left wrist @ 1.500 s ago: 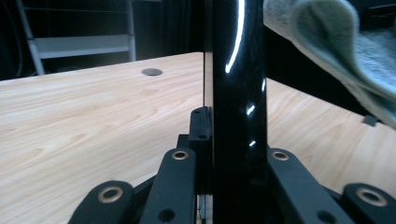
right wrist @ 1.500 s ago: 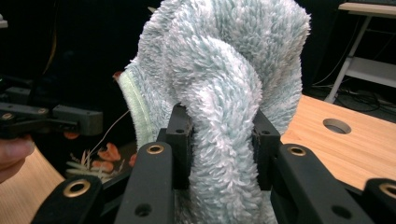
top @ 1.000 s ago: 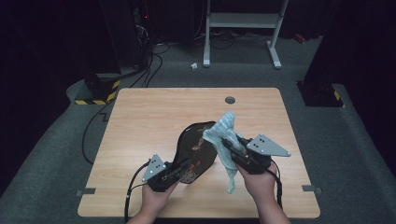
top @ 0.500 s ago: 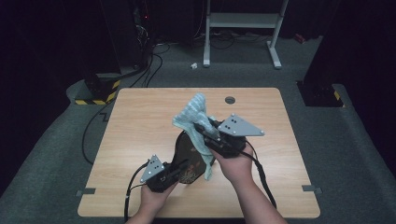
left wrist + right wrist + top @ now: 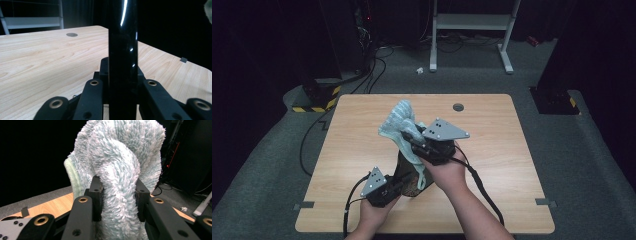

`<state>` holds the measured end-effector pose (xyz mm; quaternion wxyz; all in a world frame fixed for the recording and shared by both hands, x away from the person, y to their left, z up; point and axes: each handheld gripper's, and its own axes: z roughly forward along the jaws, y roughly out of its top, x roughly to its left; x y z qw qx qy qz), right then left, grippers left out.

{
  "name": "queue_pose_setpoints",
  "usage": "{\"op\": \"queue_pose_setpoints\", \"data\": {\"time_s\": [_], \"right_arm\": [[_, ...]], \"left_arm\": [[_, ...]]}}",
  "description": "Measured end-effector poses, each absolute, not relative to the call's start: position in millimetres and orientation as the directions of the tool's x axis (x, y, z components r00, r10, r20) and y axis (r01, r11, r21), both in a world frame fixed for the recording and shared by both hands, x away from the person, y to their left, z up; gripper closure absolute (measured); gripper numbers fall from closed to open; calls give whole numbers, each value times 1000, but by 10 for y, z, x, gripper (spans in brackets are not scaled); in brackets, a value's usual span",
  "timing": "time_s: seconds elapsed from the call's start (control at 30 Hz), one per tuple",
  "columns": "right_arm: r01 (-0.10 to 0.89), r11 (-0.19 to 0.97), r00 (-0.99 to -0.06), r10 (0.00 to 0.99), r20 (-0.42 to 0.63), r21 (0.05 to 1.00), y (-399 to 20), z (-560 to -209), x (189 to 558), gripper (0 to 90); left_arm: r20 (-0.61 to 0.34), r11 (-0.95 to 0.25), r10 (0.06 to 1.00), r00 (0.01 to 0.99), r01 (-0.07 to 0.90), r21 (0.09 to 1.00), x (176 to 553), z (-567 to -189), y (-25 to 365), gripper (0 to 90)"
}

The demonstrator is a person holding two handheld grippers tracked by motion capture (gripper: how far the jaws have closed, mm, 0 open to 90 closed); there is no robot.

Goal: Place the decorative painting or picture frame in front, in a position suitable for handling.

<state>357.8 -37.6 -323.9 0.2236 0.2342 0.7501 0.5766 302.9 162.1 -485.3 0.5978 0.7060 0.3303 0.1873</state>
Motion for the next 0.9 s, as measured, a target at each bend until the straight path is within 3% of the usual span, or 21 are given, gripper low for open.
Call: {"op": "queue_pose_setpoints", "data": {"time_s": [0.53,0.67,0.9], "right_arm": [[234,185,-696,717,32,954,-881,-3487,3933,681],[224,191,-690,724,17,956,-884,-3475,3902,682],[142,216,-762,647,-33,966,-548,-3274,3651,682]], "left_arm": [[-107,-82,689,717,224,971,3022,-4860,1620,792],[-110,-82,689,716,227,970,3019,-4860,1619,794],[-88,-96,698,711,215,972,3009,-4856,1602,792]]}}
